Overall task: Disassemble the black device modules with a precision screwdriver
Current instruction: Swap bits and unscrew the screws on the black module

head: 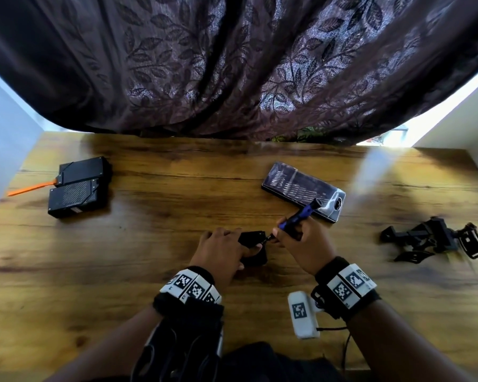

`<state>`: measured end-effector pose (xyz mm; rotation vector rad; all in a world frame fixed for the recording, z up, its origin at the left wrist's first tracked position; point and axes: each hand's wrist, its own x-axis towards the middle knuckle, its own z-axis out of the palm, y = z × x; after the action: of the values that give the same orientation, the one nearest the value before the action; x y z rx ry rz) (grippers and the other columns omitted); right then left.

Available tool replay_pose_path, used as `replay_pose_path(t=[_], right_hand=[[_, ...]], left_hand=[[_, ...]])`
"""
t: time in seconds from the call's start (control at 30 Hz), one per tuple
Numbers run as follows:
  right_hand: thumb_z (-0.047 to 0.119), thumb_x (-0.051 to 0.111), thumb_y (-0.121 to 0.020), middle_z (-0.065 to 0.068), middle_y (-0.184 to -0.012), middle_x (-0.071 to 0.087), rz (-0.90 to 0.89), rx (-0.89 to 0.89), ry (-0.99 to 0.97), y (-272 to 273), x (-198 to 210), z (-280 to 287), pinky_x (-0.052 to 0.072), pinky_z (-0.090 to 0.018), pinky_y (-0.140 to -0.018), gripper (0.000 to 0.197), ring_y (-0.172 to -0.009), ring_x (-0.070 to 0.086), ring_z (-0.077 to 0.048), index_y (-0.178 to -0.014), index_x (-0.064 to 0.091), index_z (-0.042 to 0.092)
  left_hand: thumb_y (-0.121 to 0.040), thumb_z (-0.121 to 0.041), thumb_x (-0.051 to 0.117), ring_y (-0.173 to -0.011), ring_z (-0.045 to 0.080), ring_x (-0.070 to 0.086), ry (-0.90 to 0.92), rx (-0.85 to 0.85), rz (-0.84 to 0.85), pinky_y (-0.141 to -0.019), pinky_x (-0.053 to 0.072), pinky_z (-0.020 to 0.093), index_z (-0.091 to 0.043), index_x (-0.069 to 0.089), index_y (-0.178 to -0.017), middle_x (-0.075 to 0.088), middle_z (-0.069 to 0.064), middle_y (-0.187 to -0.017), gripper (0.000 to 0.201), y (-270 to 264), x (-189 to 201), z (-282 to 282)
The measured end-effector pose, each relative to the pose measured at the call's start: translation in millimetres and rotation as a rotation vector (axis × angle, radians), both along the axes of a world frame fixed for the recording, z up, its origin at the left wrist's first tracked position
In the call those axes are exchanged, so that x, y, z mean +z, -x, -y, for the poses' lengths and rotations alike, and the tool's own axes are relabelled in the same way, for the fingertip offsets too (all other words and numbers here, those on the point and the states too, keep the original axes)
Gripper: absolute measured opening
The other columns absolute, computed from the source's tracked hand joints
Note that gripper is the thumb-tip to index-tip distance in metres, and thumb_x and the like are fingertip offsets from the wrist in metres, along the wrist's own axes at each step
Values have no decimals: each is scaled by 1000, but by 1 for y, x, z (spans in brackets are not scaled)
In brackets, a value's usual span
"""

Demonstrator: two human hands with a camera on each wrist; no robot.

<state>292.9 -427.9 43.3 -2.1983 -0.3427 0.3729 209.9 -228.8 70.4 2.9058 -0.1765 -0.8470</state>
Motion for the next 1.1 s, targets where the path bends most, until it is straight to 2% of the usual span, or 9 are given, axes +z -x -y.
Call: replay_pose_path(t=[0.27,0.3,0.43,0.53,0.67,0.77,0.87,0.97,1.1], right_hand=[[35,76,-88,24,-86,66,101,117,125,3,15,-6,46,-5,-75,11,-80,61,12,-95,68,35],[36,76,-88,23,-84,65,129,149,157,2,18,-7,46,-5,-74,10,-78,60,11,-96,70,33],[43,75,-87,12,-83,66,192,251,237,-5,31,-14,52,-21,-77,21,-76,61,-3,-92,73,22],[49,75,-85,4,-80,69,217,328,292,-10,36,-19,55,-31,-74,28,-74,64,-12,-84,71,21],[49,79,-83,9,-76,65,184,351,308,-12,44,-22,50,-25,-69,28,-69,59,-4,-77,67,24],[50,80,-81,14,-73,58,160,358,350,-12,46,-25,41,-20,-63,29,-65,54,0,-73,58,32],[48,82,-79,12,-80,63,154,350,331,-10,43,-27,48,-22,-68,28,-73,60,-3,-87,63,28],[43,83,-80,6,-94,71,138,312,311,-6,47,-30,56,-31,-81,37,-87,66,-11,-108,69,23],[43,83,-80,7,-95,70,89,358,357,-7,56,-31,54,-28,-81,36,-87,66,-9,-107,65,28]], left_hand=[[-106,-34,48,-142,31,29,32,12,67,-118,24,54,-57,18,-153,28,3,-161,60,3,-7,-2],[-106,-35,47,-142,30,29,46,22,77,-118,25,53,-57,19,-152,28,2,-161,58,3,-9,-2],[-106,-32,48,-143,30,29,80,13,105,-118,25,51,-61,23,-150,27,-1,-163,58,4,-14,-6],[-100,-39,58,-142,26,35,141,44,108,-118,28,47,-56,27,-151,33,-3,-161,62,3,-16,-11],[-93,-47,67,-130,17,54,328,186,175,-108,43,36,-38,40,-151,54,-8,-147,65,-1,4,-23],[-95,-43,65,-123,8,58,542,315,383,-101,47,26,-37,48,-148,58,-15,-141,55,-4,35,-25],[-87,-44,75,-107,-5,60,814,362,526,-90,52,24,-36,66,-127,68,-19,-120,42,-13,56,-15],[-85,-41,79,-98,-3,64,854,368,536,-84,56,30,-32,74,-111,71,-20,-104,28,-20,59,-6],[-88,-34,78,-94,-2,66,878,368,550,-85,57,32,-24,75,-112,73,-16,-102,27,-25,52,-3]])
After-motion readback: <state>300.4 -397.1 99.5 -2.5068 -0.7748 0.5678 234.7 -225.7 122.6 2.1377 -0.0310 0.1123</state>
